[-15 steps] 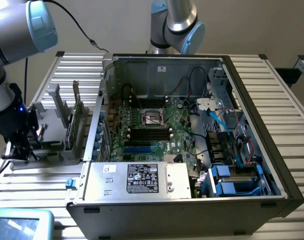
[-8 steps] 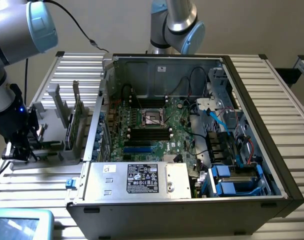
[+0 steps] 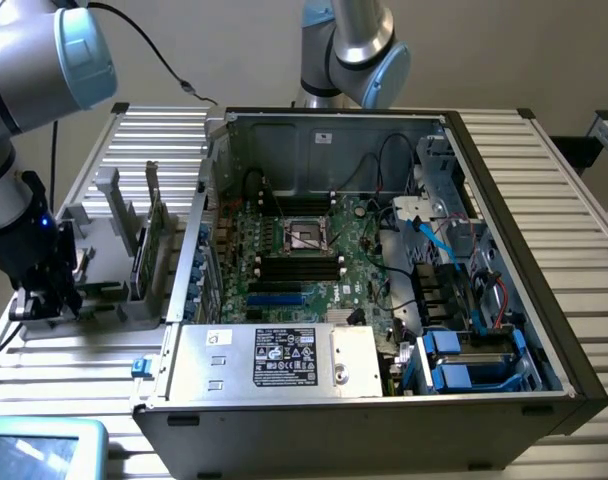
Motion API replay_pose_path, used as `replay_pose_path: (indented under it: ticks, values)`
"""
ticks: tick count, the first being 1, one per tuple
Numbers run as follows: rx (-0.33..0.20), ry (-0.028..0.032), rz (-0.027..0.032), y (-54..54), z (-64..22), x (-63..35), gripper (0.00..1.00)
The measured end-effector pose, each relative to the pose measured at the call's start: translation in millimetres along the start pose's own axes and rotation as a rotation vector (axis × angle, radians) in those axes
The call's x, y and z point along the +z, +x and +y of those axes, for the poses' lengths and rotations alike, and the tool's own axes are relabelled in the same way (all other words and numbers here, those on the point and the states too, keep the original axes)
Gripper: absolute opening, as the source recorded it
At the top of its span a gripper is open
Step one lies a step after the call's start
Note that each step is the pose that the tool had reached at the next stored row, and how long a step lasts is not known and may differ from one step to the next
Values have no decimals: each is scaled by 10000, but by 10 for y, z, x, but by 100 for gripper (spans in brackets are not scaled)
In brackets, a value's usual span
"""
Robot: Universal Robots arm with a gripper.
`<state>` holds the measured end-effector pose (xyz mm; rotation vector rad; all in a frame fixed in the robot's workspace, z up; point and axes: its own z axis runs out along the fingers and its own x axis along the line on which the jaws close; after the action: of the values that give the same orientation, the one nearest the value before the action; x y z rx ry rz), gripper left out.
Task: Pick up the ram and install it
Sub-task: 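Pick up the ram and move it above insertion slot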
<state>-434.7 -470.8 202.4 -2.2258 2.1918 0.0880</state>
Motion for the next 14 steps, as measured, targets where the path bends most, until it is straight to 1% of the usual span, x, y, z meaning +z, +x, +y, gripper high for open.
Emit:
replay_pose_path:
  ticks: [1,2,5,10,14]
  values:
    - [0,-1,1,0,0,1,25]
    - [0,-1,1,0,0,3,18]
    - [0,1,-1,0,0,5,18]
    - [2,-26,-2,-1,0,5,18]
    - [2,-29,-2,-1,0,5,18]
